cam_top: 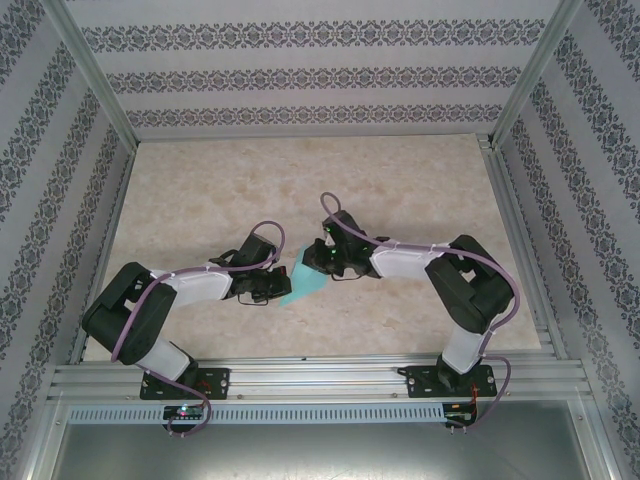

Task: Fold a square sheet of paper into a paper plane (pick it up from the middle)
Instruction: Fourth fold the wing at the center of the table.

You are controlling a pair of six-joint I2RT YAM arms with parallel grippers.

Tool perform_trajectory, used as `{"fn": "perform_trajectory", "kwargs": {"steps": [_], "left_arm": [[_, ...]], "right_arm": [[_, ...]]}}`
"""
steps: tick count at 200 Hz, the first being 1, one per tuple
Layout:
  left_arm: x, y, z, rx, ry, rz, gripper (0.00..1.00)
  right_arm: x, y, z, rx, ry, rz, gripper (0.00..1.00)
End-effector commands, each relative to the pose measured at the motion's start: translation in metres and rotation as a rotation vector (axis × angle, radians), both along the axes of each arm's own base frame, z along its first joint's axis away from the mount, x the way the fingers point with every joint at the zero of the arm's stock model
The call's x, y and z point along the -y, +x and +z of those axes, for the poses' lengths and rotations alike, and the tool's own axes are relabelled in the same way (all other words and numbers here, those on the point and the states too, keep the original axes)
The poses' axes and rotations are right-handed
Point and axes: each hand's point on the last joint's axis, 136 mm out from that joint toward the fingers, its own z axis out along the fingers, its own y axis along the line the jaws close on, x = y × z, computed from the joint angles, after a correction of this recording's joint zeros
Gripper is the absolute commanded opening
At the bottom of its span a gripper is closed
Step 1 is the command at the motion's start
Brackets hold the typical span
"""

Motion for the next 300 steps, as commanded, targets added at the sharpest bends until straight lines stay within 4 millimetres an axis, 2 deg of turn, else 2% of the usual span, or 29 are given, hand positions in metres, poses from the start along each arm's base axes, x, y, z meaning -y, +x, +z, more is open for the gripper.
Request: {"fn": "perform_trajectory", "kwargs": {"steps": [1, 20, 33, 52, 67, 140, 167, 188, 223, 254, 276, 300], "left_arm": [[-0.040, -0.046, -0.043, -0.185, 0.205, -0.006, 0.03], [-0.041, -0.046, -0.044, -0.187, 0.208, -0.002, 0.02], [-0.042, -0.046, -0.044, -0.192, 0.214, -0.004, 0.01], [-0.044, -0.048, -0.046, -0.201, 0.225, -0.006, 0.00], [-0.044, -0.049, -0.047, -0.203, 0.222, -0.006, 0.00], [-0.046, -0.056, -0.050, -0.208, 0.219, -0.020, 0.00], [-0.046, -0.057, -0.050, -0.211, 0.212, -0.020, 0.00], [-0.044, -0.057, -0.049, -0.210, 0.202, -0.024, 0.00], [-0.041, -0.057, -0.048, -0.211, 0.190, -0.030, 0.00], [-0.035, -0.056, -0.043, -0.214, 0.157, -0.022, 0.00], [-0.031, -0.056, -0.040, -0.222, 0.129, -0.003, 0.00], [-0.024, -0.056, -0.035, -0.224, 0.086, 0.028, 0.01]], "right_arm": [[-0.016, -0.005, -0.001, 0.031, 0.027, 0.001, 0.12], [-0.027, -0.008, -0.015, -0.006, 0.045, 0.025, 0.10], [-0.025, -0.007, -0.025, -0.014, 0.030, 0.009, 0.09], [-0.005, -0.005, -0.048, -0.043, -0.068, -0.033, 0.08], [0.009, -0.002, -0.056, -0.039, -0.094, -0.060, 0.08], [0.083, 0.049, -0.073, -0.025, -0.189, -0.192, 0.09], [0.100, 0.065, -0.071, -0.032, -0.182, -0.226, 0.10], [0.098, 0.073, -0.057, -0.011, -0.165, -0.209, 0.10], [0.092, 0.082, -0.013, 0.049, -0.153, -0.175, 0.11], [0.082, 0.071, 0.025, 0.122, -0.119, -0.150, 0.13], [0.058, 0.049, 0.027, 0.108, -0.053, -0.106, 0.12], [0.028, 0.026, 0.010, 0.059, -0.011, -0.059, 0.09]]}}
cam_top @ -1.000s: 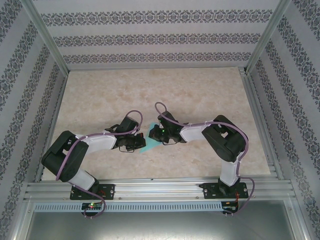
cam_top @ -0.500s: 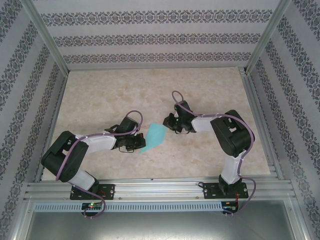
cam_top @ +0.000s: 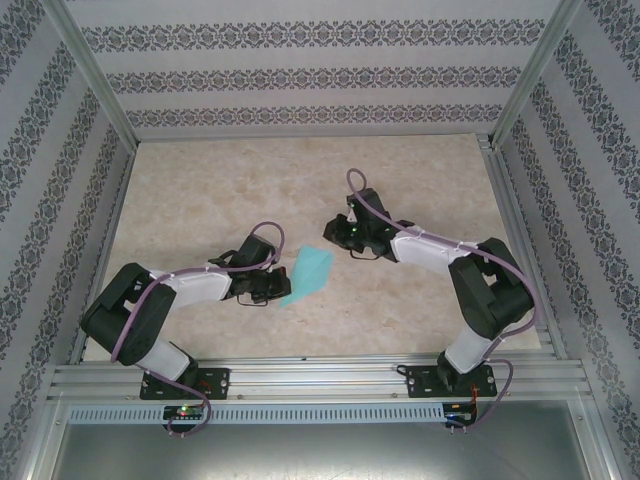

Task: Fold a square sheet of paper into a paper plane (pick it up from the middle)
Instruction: Fourth fold the wing at the center of the table.

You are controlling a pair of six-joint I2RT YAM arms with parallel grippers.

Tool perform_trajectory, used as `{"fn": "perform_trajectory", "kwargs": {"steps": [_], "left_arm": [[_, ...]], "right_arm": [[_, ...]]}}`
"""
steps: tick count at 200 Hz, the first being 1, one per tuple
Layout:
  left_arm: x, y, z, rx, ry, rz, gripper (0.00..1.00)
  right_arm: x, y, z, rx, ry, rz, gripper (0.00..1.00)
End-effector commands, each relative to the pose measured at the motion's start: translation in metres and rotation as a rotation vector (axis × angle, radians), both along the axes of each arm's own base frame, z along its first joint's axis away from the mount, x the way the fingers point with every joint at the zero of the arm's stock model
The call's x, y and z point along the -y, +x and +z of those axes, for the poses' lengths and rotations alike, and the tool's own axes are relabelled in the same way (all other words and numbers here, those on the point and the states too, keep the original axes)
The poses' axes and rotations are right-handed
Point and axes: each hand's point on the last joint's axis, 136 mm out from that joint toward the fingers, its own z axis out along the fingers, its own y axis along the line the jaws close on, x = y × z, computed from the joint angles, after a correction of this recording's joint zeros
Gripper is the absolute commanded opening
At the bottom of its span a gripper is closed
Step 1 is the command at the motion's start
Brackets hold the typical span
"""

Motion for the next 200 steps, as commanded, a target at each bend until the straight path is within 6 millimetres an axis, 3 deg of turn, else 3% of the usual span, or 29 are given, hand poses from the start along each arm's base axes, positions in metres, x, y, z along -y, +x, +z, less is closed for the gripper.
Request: {"fn": "perform_trajectory", "kwargs": {"steps": [1, 15, 43, 96, 125, 149, 172, 200], "left_arm": [[-0.025, -0.050, -0.035, -0.209, 0.105, 0.037, 0.01], [-0.022, -0.050, -0.031, -0.212, 0.084, 0.058, 0.01], [-0.020, -0.049, -0.022, -0.190, 0.056, 0.105, 0.03], [-0.023, -0.046, -0.003, -0.140, 0.072, 0.088, 0.05], [-0.016, -0.032, 0.032, -0.047, 0.042, 0.055, 0.11], [0.001, -0.021, 0.052, -0.015, -0.008, -0.008, 0.11], [0.021, -0.013, 0.054, -0.035, -0.068, -0.063, 0.11], [0.040, -0.006, 0.042, -0.074, -0.133, -0.087, 0.12]], "right_arm": [[-0.023, -0.029, -0.027, -0.082, 0.022, 0.049, 0.09], [-0.036, -0.037, -0.037, -0.101, 0.038, 0.064, 0.08], [-0.041, -0.042, -0.063, -0.141, 0.037, 0.054, 0.07], [-0.018, -0.054, -0.107, -0.221, -0.080, 0.041, 0.05], [-0.015, -0.060, -0.112, -0.231, -0.090, 0.048, 0.04], [-0.013, -0.062, -0.114, -0.236, -0.096, 0.043, 0.05], [-0.012, -0.063, -0.116, -0.241, -0.098, 0.039, 0.05], [-0.013, -0.064, -0.119, -0.251, -0.102, 0.037, 0.05]]}}
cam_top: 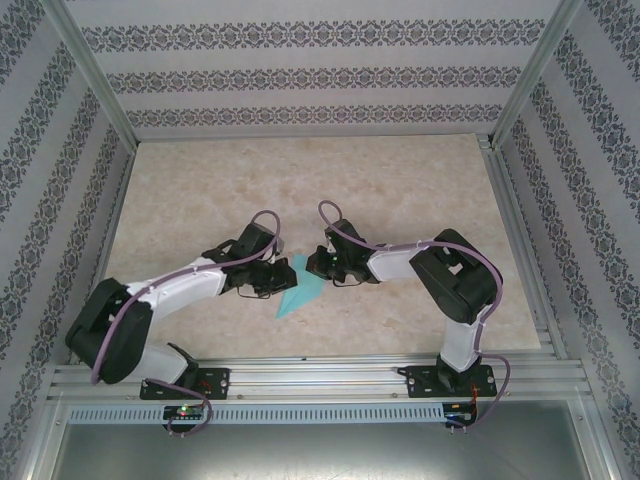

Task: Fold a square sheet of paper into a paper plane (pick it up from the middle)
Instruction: Fourth fold the wing at the center of the table.

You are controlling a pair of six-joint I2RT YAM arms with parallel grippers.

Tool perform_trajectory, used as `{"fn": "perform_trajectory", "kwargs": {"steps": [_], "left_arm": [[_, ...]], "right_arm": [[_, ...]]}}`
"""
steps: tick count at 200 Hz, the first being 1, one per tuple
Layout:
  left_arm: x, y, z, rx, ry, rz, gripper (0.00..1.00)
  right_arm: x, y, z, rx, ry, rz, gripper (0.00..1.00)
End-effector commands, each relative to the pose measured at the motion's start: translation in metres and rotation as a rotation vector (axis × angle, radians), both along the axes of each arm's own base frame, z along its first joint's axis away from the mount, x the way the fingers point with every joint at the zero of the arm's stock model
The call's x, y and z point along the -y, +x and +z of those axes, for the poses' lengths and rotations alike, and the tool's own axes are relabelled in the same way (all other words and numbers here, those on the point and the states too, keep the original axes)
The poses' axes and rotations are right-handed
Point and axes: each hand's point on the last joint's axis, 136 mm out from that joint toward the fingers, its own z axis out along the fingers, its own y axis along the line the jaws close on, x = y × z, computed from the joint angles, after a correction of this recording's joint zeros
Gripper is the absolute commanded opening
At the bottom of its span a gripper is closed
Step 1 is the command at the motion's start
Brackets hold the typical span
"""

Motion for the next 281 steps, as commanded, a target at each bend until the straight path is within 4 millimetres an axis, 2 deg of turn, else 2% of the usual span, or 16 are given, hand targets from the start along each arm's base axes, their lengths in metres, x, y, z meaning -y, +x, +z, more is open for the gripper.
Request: {"fn": "perform_trajectory", "kwargs": {"steps": [1, 10, 37, 71, 106, 132, 170, 246, 263, 281], "left_arm": [[0.018, -0.006, -0.012, -0.045, -0.054, -0.071, 0.12], [0.019, -0.005, -0.018, -0.054, -0.053, -0.070, 0.12], [0.005, -0.009, -0.046, -0.105, -0.017, -0.026, 0.12], [-0.016, -0.035, -0.075, -0.186, 0.060, -0.031, 0.11], [-0.039, -0.059, -0.087, -0.221, 0.138, -0.038, 0.12], [-0.045, -0.067, -0.087, -0.229, 0.146, -0.031, 0.12], [-0.042, -0.069, -0.078, -0.223, 0.122, -0.038, 0.12], [-0.062, -0.085, -0.075, -0.238, 0.155, 0.018, 0.12], [-0.059, -0.082, -0.063, -0.202, 0.121, 0.030, 0.12], [-0.052, -0.070, -0.039, -0.119, 0.072, 0.032, 0.15]], "right_arm": [[0.024, -0.017, -0.041, -0.090, -0.120, -0.024, 0.05], [0.024, -0.018, -0.043, -0.095, -0.121, -0.023, 0.05], [0.024, -0.020, -0.046, -0.102, -0.126, -0.022, 0.05], [0.028, -0.023, -0.051, -0.116, -0.148, -0.019, 0.05], [0.030, -0.024, -0.052, -0.120, -0.160, -0.018, 0.05], [0.031, -0.024, -0.054, -0.122, -0.169, -0.017, 0.05], [0.032, -0.025, -0.057, -0.133, -0.187, -0.009, 0.05], [0.032, -0.023, -0.059, -0.138, -0.192, -0.007, 0.05], [0.031, -0.023, -0.058, -0.138, -0.189, -0.004, 0.05], [0.030, -0.023, -0.057, -0.135, -0.186, -0.001, 0.05]]}}
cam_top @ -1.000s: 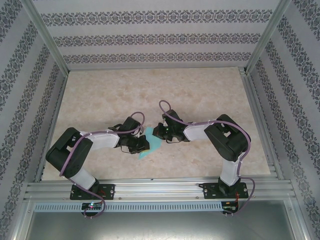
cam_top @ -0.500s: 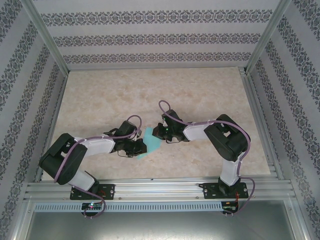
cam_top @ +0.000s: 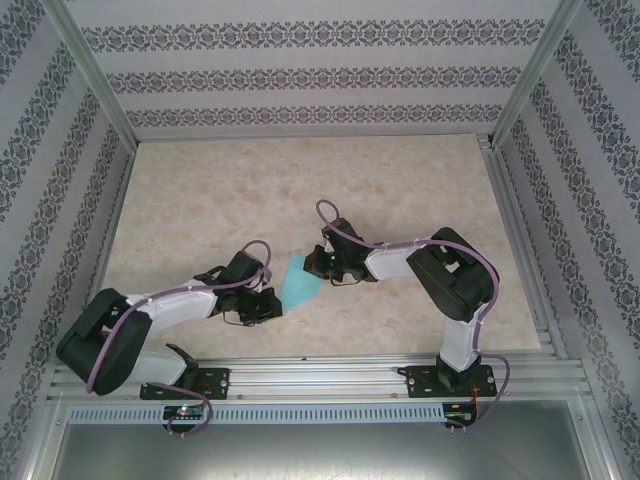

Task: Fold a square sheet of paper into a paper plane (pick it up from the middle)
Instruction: Fourth fold the wing at the center of the table.

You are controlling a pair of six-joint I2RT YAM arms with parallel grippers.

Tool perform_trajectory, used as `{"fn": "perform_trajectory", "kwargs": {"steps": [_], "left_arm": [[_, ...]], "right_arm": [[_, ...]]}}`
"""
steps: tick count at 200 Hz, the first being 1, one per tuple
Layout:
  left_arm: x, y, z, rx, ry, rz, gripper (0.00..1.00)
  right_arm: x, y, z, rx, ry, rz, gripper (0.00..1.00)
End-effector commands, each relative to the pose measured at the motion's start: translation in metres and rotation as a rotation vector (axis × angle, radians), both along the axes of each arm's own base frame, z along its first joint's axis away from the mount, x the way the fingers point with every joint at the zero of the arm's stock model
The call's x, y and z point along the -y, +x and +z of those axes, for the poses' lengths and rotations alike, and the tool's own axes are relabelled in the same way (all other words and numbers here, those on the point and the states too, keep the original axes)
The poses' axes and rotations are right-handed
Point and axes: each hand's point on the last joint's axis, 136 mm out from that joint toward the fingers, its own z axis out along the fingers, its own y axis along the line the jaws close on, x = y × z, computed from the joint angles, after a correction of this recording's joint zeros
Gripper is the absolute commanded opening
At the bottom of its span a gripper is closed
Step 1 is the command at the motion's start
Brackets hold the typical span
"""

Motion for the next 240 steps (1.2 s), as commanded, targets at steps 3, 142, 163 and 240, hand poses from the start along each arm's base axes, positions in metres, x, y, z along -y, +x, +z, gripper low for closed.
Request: {"fn": "perform_trajectory", "kwargs": {"steps": [3, 142, 163, 240], "left_arm": [[-0.009, -0.003, 0.015, 0.011, 0.013, 0.036, 0.15], [0.017, 0.054, -0.016, -0.027, -0.008, 0.161, 0.17], [0.002, 0.032, -0.024, -0.058, 0.035, 0.161, 0.18], [-0.008, -0.009, -0.013, -0.122, 0.056, 0.002, 0.21]], "right_arm": [[0.036, -0.023, -0.055, -0.119, -0.198, -0.019, 0.04], [0.036, -0.027, -0.057, -0.128, -0.200, -0.019, 0.05], [0.038, -0.028, -0.059, -0.131, -0.208, -0.019, 0.04], [0.038, -0.026, -0.060, -0.137, -0.222, -0.017, 0.05]]}}
